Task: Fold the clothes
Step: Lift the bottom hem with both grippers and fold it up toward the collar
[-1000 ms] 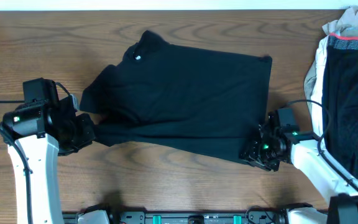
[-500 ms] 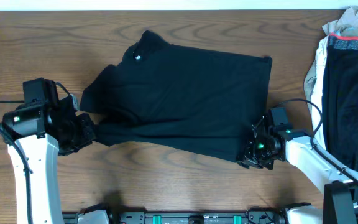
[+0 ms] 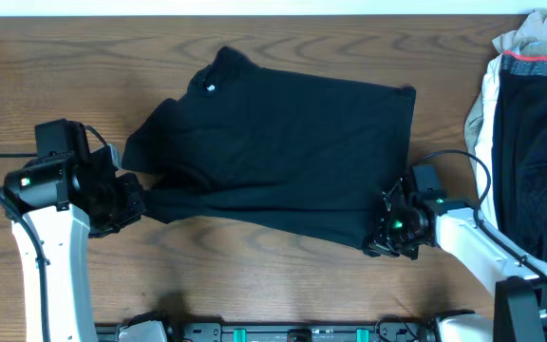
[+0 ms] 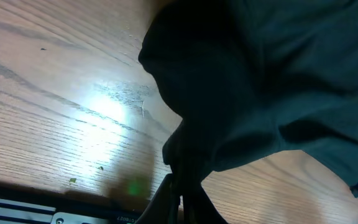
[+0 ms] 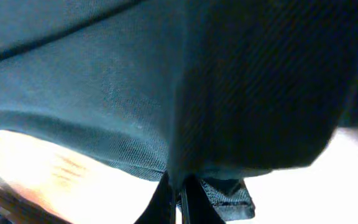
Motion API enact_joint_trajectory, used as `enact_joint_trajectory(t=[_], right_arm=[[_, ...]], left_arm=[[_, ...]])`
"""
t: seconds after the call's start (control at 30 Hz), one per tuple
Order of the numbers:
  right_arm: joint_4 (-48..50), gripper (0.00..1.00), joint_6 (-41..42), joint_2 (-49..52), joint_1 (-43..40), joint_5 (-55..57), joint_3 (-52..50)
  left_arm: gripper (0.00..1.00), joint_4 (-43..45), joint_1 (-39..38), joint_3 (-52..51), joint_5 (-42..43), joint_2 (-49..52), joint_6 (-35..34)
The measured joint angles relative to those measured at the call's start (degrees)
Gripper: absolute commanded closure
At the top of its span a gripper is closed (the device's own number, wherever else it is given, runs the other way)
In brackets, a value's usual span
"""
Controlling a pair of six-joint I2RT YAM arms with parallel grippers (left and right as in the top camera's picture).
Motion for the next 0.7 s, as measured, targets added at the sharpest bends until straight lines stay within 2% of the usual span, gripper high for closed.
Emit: enact_joint_trajectory(t=[0.3, 0.57, 0.7], right_arm=[[-4.4, 0.99, -9.3, -9.7, 0.0, 1.4, 2.4], [-12.6, 0.99, -5.7, -15.8, -0.8, 14.0, 3.8], [-11.5, 0.99, -5.9, -15.8, -2.1, 15.5, 3.8]], left_arm=[[0.94, 0.0, 0.0, 0.0, 0.0, 0.0, 0.0], [0.94, 0.1, 0.0, 0.0, 0.0, 0.0, 0.0], [0.94, 0.1, 0.0, 0.0, 0.0, 0.0, 0.0]])
